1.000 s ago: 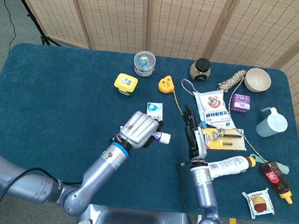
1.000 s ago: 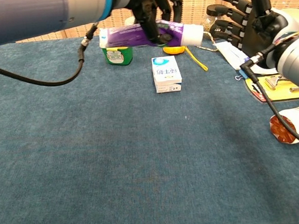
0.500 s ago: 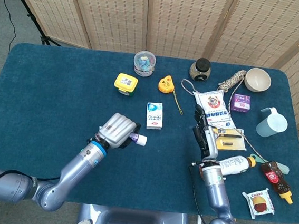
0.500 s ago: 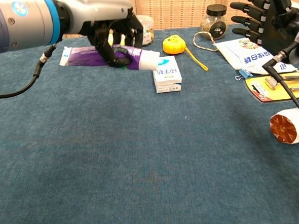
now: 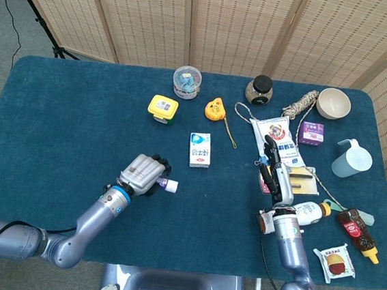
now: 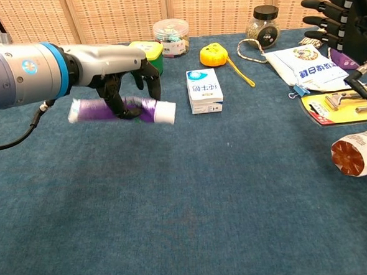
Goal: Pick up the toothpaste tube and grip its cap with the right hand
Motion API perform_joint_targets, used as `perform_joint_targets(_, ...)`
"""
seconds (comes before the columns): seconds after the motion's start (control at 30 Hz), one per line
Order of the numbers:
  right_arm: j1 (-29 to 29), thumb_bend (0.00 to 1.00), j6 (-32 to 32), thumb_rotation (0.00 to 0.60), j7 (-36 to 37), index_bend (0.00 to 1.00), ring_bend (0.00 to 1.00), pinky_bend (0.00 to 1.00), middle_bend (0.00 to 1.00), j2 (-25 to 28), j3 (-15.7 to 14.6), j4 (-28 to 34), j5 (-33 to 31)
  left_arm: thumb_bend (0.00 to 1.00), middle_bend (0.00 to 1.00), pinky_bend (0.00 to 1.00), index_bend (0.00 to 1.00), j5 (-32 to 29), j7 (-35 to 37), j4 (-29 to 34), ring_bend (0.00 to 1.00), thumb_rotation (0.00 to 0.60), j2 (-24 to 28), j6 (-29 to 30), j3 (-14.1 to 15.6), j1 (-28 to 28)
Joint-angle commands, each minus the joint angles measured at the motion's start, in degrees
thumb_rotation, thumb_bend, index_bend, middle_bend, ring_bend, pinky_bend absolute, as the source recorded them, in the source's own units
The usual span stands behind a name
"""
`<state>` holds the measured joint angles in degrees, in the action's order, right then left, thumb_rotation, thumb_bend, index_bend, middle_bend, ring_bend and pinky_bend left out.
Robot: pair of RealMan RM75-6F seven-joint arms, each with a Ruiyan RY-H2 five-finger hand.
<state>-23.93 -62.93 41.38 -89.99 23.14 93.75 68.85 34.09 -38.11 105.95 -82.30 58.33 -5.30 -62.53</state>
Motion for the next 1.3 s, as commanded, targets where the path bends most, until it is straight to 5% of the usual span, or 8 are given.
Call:
perform_joint_targets(0.03,-0.1,0.0,-0.1,0.133,-0.1,0.0,0.0,0.0,0.0,0.2,0.0,-0.1,0.1,0.71,0.04,0.31,0.04,-0.6,0.5,0.1,0.01,0.6,0.6,-0.9,0.2,0.1)
perform_joint_targets(0.2,0.1,0.0,-0.3,0.135,-0.3,0.0,0.0,0.0,0.0,0.9,-0.4,-0.8,0.3,0.55,0.0,0.19,0.0,-0.3,2.9,0.6,0.0,0.6,2.1,-1.4,-0.1,1.2)
perform_joint_targets(0.7,1.0,0.0,-0.2,0.151,-4.3,0.0,0.0,0.0,0.0,6.5,-3.5,-2.6,3.2,0.54,0.0,0.19,0.0,13.6,15.5,6.0,0.0,0.6,12.9,5.2,0.8,12.3)
perform_joint_targets(1.0,1.9,0.0,-1.4,0.394,-9.7,0.0,0.0,0.0,0.0,10.5,-5.6,-3.9,4.8,0.54,0.0,0.19,0.0,22.6,21.2,7.1,0.0,0.6,19.4,10.8,3.3,20.7)
perform_joint_targets(1.13,2.7,0.0,-3.2,0.587,-13.9,0.0,0.0,0.0,0.0,11.7,-6.3,-4.5,4.8,0.54,0.0,0.19,0.0,26.3,22.2,7.0,0.0,0.6,21.8,14.0,4.9,24.6)
perform_joint_targets(1.3,4.1,0.0,-5.1,0.6,-18.1,0.0,0.0,0.0,0.0,14.1,-7.7,-5.0,5.4,0.54,0.0,0.19,0.05,29.5,24.5,5.6,0.0,0.6,23.6,17.9,5.9,29.6)
